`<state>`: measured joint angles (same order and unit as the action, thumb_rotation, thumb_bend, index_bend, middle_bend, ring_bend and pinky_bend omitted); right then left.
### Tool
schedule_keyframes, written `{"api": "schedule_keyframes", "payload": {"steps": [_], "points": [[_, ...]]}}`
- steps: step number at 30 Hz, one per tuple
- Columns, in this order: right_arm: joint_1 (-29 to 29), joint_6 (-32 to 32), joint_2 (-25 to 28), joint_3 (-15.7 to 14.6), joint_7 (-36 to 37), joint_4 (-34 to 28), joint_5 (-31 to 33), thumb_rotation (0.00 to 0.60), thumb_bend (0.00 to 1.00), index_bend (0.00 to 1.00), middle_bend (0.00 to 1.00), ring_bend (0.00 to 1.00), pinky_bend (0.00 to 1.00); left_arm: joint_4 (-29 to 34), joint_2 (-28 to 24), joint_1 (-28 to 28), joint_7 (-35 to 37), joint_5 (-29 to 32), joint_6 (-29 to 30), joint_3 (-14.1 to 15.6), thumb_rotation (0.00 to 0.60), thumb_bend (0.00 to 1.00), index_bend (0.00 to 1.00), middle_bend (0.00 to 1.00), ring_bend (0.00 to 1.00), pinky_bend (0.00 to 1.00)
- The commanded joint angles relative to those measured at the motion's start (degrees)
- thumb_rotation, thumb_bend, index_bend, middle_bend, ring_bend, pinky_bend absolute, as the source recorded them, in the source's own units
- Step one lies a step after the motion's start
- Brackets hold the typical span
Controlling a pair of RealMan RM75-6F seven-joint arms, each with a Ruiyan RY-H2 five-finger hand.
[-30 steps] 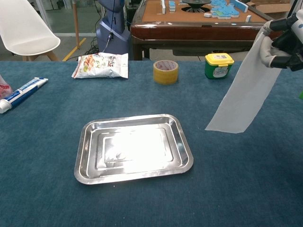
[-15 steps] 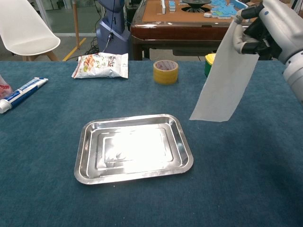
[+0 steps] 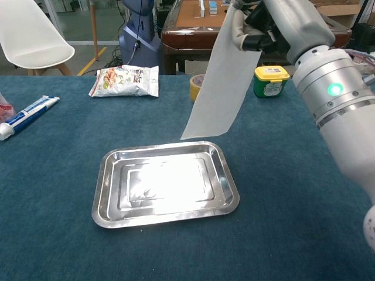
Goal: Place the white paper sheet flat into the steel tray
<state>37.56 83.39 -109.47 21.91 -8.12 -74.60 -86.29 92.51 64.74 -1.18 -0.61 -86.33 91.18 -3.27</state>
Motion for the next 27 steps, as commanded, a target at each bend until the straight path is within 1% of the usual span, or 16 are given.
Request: {"api": "schedule_keyframes", "payload": {"steps": [1, 9, 14, 20, 27], "points": [[0.3, 1.5, -0.1, -3.3, 1.7, 2.1, -3.4, 0.600, 0.71, 0.62, 1.00, 1.00, 1.00, 0.1, -0.1, 0.1, 0.1, -0.1, 0.2, 0.0, 0.600, 0.23, 0.43, 0.41, 0.31, 0.46], [-1.7, 2.3, 1.5, -9.7, 4.0, 5.4, -7.1, 0.600, 0.71, 0.62, 1.00, 1.00, 1.00, 0.3, -0.1, 0.1, -0.1, -0.2, 0.2, 0.1, 0.600, 0.23, 0.43, 0.41, 0.31, 0.46], [-3.1, 3.1, 2.6, -13.0, 5.0, 6.0, -9.0, 0.600, 0.71, 0.62, 1.00, 1.00, 1.00, 0.2, 0.1, 0.0, -0.4, -0.2, -0.2, 0.1, 0.600, 0.23, 0.43, 0.41, 0.31, 0.46], [-4.6, 3.8, 3.6, -15.6, 5.7, 6.1, -10.5, 0.600, 0.71, 0.62, 1.00, 1.00, 1.00, 0.2, 0.2, 0.0, -0.6, -0.2, -0.3, 0.1, 0.600, 0.23, 0.43, 0.41, 0.31, 0.46], [-5.9, 3.8, 4.4, -17.7, 6.3, 6.6, -11.7, 0.600, 0.71, 0.62, 1.00, 1.00, 1.00, 0.2, 0.2, 0.0, -0.6, -0.2, -0.3, 0.1, 0.600, 0.23, 0.43, 0.41, 0.31, 0.46]]}}
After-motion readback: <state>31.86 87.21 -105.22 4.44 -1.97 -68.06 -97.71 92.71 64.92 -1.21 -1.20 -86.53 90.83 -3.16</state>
